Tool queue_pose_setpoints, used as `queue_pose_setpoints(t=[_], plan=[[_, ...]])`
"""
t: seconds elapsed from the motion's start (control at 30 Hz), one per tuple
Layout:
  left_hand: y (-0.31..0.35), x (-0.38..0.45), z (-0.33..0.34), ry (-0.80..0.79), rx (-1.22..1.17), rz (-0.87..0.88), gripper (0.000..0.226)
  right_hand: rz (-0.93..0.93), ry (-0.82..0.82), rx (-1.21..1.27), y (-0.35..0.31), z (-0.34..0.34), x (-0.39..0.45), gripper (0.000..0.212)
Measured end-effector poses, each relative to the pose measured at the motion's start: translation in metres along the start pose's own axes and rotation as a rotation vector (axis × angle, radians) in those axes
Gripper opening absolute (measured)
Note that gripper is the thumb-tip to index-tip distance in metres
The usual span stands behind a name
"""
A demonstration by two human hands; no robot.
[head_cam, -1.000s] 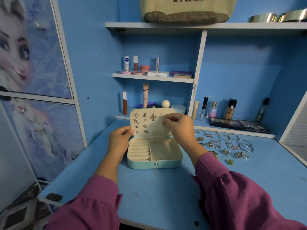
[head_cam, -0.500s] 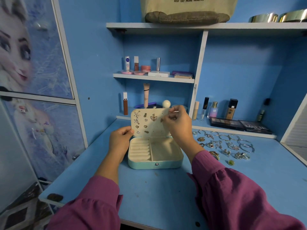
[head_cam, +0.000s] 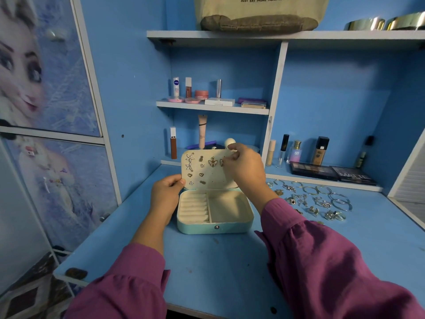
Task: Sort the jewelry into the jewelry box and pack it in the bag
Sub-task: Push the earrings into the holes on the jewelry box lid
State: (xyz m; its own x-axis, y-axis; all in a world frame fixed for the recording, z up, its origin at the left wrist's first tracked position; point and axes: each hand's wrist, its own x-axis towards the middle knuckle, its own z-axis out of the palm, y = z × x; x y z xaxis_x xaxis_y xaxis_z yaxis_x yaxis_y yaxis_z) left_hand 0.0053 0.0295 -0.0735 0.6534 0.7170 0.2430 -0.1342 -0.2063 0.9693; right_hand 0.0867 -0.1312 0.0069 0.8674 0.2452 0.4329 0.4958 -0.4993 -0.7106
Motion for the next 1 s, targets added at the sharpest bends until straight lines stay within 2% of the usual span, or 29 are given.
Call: queue_pose_setpoints(t=[0.1,0.17,0.4,0.63,1.0], plan=[[0.001,0.000,0.000,0.001,0.002,0.005,0.019,-0.005,-0.015,-0.146,-0.003,-0.005,0.001,0.032],[0.001,-0.001,0.000,0.000,0.002,0.005,0.019,0.015,-0.032,-0.132,-0.003,-0.007,0.001,0.030],[0.003,-0.002,0.000,-0.001,0.003,0.000,0.019,0.203,-0.074,0.441,0.000,-0.006,0.000,0.023],[0.008,-0.006,0.000,0.007,0.001,-0.007,0.020,0.225,-0.111,0.616,0.001,-0.013,-0.004,0.011],[0.013,-0.010,-0.002,-0.023,0.001,0.009,0.016,0.303,-0.163,0.712,-0.001,-0.026,-0.015,0.017]])
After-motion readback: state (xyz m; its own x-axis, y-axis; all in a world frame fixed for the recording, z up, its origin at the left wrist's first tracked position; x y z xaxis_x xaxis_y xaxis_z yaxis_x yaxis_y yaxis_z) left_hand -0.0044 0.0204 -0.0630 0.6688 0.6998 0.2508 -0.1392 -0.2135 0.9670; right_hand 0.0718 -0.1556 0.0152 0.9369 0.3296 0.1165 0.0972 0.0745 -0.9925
